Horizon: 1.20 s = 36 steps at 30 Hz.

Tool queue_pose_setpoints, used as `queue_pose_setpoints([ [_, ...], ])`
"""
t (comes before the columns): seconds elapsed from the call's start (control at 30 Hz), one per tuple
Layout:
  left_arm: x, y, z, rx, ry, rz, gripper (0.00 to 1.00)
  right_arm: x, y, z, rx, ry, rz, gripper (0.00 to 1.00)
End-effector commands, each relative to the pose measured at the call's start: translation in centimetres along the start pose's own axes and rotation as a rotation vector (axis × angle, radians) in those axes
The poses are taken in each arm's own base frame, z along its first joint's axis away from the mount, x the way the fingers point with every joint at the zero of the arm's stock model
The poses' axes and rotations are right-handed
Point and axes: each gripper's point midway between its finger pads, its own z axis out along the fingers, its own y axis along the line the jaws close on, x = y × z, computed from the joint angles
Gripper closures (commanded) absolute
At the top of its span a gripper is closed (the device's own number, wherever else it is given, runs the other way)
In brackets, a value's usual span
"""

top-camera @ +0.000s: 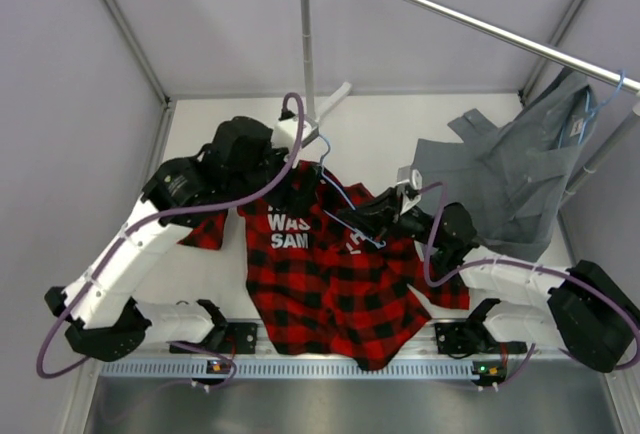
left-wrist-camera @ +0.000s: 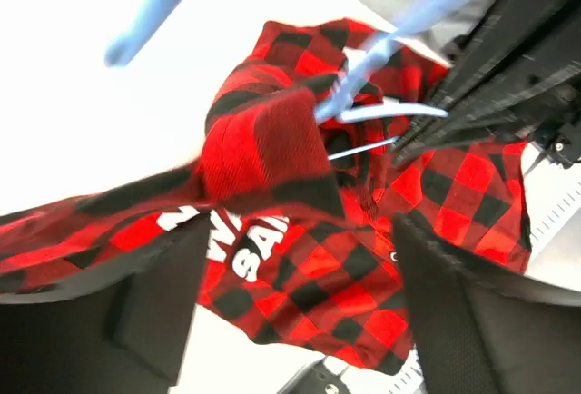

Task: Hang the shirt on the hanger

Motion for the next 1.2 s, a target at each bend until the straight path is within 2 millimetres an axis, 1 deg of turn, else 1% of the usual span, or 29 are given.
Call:
queue_pose_setpoints([
  [0.0, -3.1, -0.7, -3.7, 0.046, -0.185, 0.089, 0.12, -5.7, 2.6, 0.4, -0.098, -0.214, -0.133, 1.0],
  [0.03, -3.4, -0.7, -4.2, 0.048, -0.204, 0.102, 0.02, -6.0, 2.6, 0.5, -0.101, -0.223, -0.137, 1.0],
  [0.1, -4.0, -0.6, -5.6, 0.044, -0.248, 0.129, 0.02, -5.9, 2.6, 0.6, -0.103, -0.223, -0.138, 1.0],
  [0.13, -4.7, -0.5, -6.5, 0.034, -0.278, 0.135, 0.02, -6.1, 2.6, 0.6, -0.102, -0.228, -0.14, 1.0],
  [0.2, -6.0, -0.1, -7.8, 0.008, -0.348, 0.181, 0.02, -6.3, 2.6, 0.4, -0.098, -0.233, -0.147, 1.0],
  [0.23, -6.4, 0.3, -9.0, -0.015, -0.4, 0.209, 0.02, -6.3, 2.6, 0.4, -0.097, -0.231, -0.15, 1.0],
  [0.27, -7.0, 1.8, -8.4, -0.104, -0.435, 0.26, 0.02, -6.4, 2.7, 0.4, -0.099, -0.223, -0.144, 1.0],
  [0.3, -7.2, 2.0, -8.5, -0.117, -0.461, 0.302, 0.02, -6.6, 2.8, 0.5, -0.102, -0.223, -0.145, 1.0],
  [0.33, -7.1, 1.7, -9.0, -0.102, -0.492, 0.356, 0.02, -6.5, 2.9, 0.5, -0.106, -0.214, -0.136, 1.0],
  [0.37, -6.8, 0.3, -8.2, -0.028, -0.505, 0.482, 0.02, -6.5, 3.1, 0.5, -0.118, -0.205, -0.136, 1.0],
  [0.4, -6.6, -0.4, -8.1, 0.007, -0.519, 0.541, 0.02, -6.9, 3.4, 0.5, -0.126, -0.206, -0.141, 1.0],
  [0.43, -6.4, -1.0, -8.2, 0.035, -0.536, 0.598, 0.02, -6.8, 3.5, 0.5, -0.129, -0.196, -0.146, 1.0],
  [0.47, -6.6, -1.6, -8.1, 0.066, -0.56, 0.662, 0.02, -6.4, 3.5, 0.5, -0.133, -0.172, -0.14, 1.0],
  [0.53, -7.1, -2.0, -7.6, 0.076, -0.584, 0.709, 0.02, -6.9, 4.1, 0.2, -0.147, -0.176, -0.158, 1.0],
  [0.57, -7.3, -2.1, -6.7, 0.087, -0.572, 0.728, 0.02, -6.7, 4.3, 0.1, -0.156, -0.162, -0.16, 1.0],
  [0.6, -7.8, -2.1, -6.6, 0.111, -0.579, 0.737, 0.02, -6.7, 4.5, -0.1, -0.156, -0.151, -0.161, 1.0],
  [0.63, -7.7, -1.9, -6.1, 0.132, -0.556, 0.735, 0.02, -6.6, 4.5, -0.2, -0.156, -0.143, -0.172, 1.0],
  [0.67, -7.8, -1.6, -4.4, 0.172, -0.511, 0.718, 0.03, -6.6, 4.5, -0.3, -0.152, -0.137, -0.171, 1.0],
  [0.7, -8.1, -0.4, -4.4, 0.175, -0.498, 0.693, 0.04, -6.4, 4.4, -0.6, -0.141, -0.127, -0.168, 1.0],
  [0.73, -8.4, -1.6, -5.4, 0.268, -0.529, 0.697, 0.06, -6.4, 4.4, -0.6, -0.135, -0.122, -0.175, 1.0],
  [0.8, -8.5, -1.6, -5.8, 0.293, -0.544, 0.693, 0.05, -6.6, 4.5, -0.9, -0.133, -0.118, -0.186, 1.0],
  [0.83, -8.6, -1.9, -5.9, 0.31, -0.56, 0.702, 0.05, -6.3, 4.3, -1.0, -0.124, -0.101, -0.193, 1.0],
  [0.9, -8.6, -1.8, -5.6, 0.314, -0.557, 0.703, 0.05, -6.5, 4.8, -1.2, -0.144, -0.097, -0.209, 1.0],
  [0.97, -8.5, -2.0, -5.5, 0.346, -0.556, 0.698, 0.03, -6.0, 4.9, -1.3, -0.155, -0.072, -0.215, 1.0],
  [1.03, -8.0, -2.6, -5.1, 0.409, -0.543, 0.687, 0.02, -6.0, 5.0, -1.3, -0.162, -0.065, -0.227, 1.0],
  [1.07, -7.3, -3.6, -5.4, 0.483, -0.532, 0.681, 0.02, -5.9, 4.9, -1.4, -0.161, -0.055, -0.221, 1.0],
  [1.17, -5.8, -4.5, -4.9, 0.573, -0.499, 0.672, 0.02, -6.0, 5.0, -1.5, -0.165, -0.052, -0.224, 1.0],
])
